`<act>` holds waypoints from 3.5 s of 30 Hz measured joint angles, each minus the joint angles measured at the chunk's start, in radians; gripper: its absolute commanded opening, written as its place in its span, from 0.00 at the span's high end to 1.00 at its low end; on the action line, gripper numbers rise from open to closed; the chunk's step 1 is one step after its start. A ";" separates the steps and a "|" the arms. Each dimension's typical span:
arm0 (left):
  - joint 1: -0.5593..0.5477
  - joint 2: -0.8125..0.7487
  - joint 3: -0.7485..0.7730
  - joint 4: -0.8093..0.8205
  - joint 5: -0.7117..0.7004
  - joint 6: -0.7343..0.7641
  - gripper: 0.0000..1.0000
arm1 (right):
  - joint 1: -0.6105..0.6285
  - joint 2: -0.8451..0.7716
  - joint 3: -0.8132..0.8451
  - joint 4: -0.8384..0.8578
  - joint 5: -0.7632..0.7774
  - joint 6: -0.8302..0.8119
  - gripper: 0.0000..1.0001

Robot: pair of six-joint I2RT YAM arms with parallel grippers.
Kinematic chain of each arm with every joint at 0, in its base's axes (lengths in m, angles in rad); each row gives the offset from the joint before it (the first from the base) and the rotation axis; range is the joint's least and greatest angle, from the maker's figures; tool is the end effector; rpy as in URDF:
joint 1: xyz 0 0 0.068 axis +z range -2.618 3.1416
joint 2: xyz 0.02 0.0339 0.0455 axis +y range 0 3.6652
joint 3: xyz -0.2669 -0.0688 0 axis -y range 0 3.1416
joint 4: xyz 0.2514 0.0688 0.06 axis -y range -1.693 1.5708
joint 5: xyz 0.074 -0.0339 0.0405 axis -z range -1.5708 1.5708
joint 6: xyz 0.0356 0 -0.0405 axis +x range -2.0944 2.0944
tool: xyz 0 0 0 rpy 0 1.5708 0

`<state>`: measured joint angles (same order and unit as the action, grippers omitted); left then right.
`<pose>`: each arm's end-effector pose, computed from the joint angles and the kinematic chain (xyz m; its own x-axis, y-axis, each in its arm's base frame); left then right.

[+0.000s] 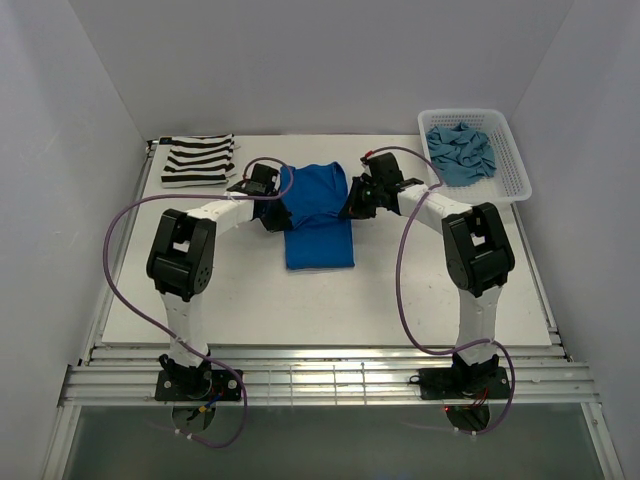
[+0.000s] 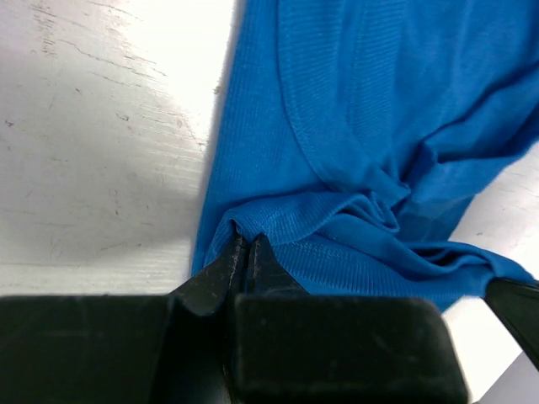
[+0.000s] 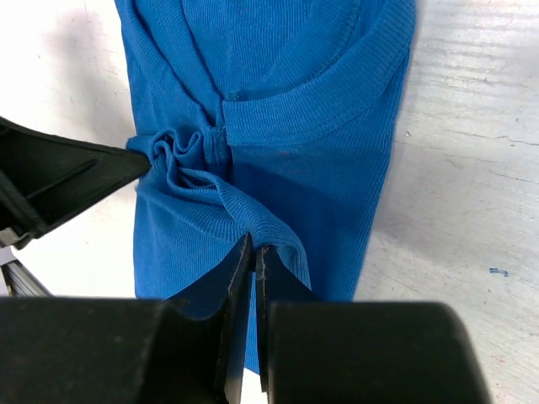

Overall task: Fold and stack the tank tops
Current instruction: Fold the tank top

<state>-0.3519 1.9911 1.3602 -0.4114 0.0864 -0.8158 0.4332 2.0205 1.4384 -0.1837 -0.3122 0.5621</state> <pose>0.3955 -0.1485 0.1628 -0.8354 -0.4662 -0.2913 -0.3271 0.8474 -0.4183 0.4100 0.2017 0.1910 -0.8523 0.1646 -0.4965 -0.1728 0.8073 0.5643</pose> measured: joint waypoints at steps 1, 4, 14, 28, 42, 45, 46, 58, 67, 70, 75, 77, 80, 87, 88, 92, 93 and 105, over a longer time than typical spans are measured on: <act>0.001 0.009 0.001 -0.001 0.002 0.000 1.00 | 0.000 0.000 0.002 0.000 0.002 0.002 0.92; 0.002 0.018 0.005 -0.002 0.004 -0.001 1.00 | -0.001 0.000 0.007 0.000 0.011 0.006 0.92; 0.002 0.018 0.031 0.002 0.009 0.007 0.98 | -0.002 0.008 0.007 0.000 0.055 0.013 0.92; 0.002 0.018 0.049 -0.001 0.006 0.017 0.45 | -0.015 0.057 0.032 -0.002 0.038 0.035 0.51; 0.002 -0.237 -0.073 0.023 0.021 0.046 0.02 | -0.019 -0.265 -0.206 0.054 -0.034 -0.007 0.10; 0.000 -0.369 -0.194 0.030 0.034 0.043 0.02 | -0.011 -0.365 -0.333 0.077 -0.045 -0.013 0.10; -0.002 -0.409 -0.237 0.029 0.036 0.040 0.02 | -0.007 -0.386 -0.372 0.078 -0.046 -0.013 0.10; -0.026 -0.507 -0.560 0.065 0.149 0.022 0.02 | 0.043 -0.412 -0.586 0.095 -0.058 -0.003 0.08; -0.026 -0.417 -0.574 0.162 0.212 0.028 0.28 | 0.043 -0.349 -0.583 0.169 -0.072 0.015 0.12; -0.025 -0.396 -0.574 0.187 0.224 0.027 0.36 | 0.043 -0.330 -0.579 0.193 -0.079 0.022 0.21; -0.024 -0.358 -0.567 0.221 0.243 0.020 0.48 | 0.042 -0.299 -0.568 0.212 -0.082 0.033 0.35; -0.025 -0.341 -0.559 0.233 0.246 0.018 0.53 | 0.042 -0.292 -0.566 0.216 -0.082 0.034 0.41; -0.025 -0.320 -0.546 0.241 0.248 0.013 0.58 | 0.042 -0.277 -0.562 0.219 -0.086 0.037 0.45; -0.025 -0.277 -0.519 0.248 0.261 0.013 0.94 | 0.042 -0.246 -0.544 0.226 -0.086 0.039 0.61; -0.025 -0.276 -0.518 0.249 0.263 0.014 1.00 | 0.042 -0.244 -0.544 0.228 -0.084 0.040 0.64; -0.025 -0.273 -0.518 0.252 0.269 0.018 1.00 | 0.042 -0.232 -0.542 0.231 -0.071 0.036 0.92; -0.025 -0.273 -0.517 0.252 0.269 0.019 1.00 | 0.042 -0.229 -0.542 0.231 -0.069 0.037 0.92; -0.077 -0.498 -0.670 0.229 0.229 -0.006 1.00 | 0.060 -0.483 -0.732 0.238 -0.091 0.044 0.92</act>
<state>-0.4294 1.4933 0.6899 -0.1825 0.3157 -0.8215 0.4934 1.5379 0.7059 0.0544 -0.4030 0.6060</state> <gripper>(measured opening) 0.098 0.086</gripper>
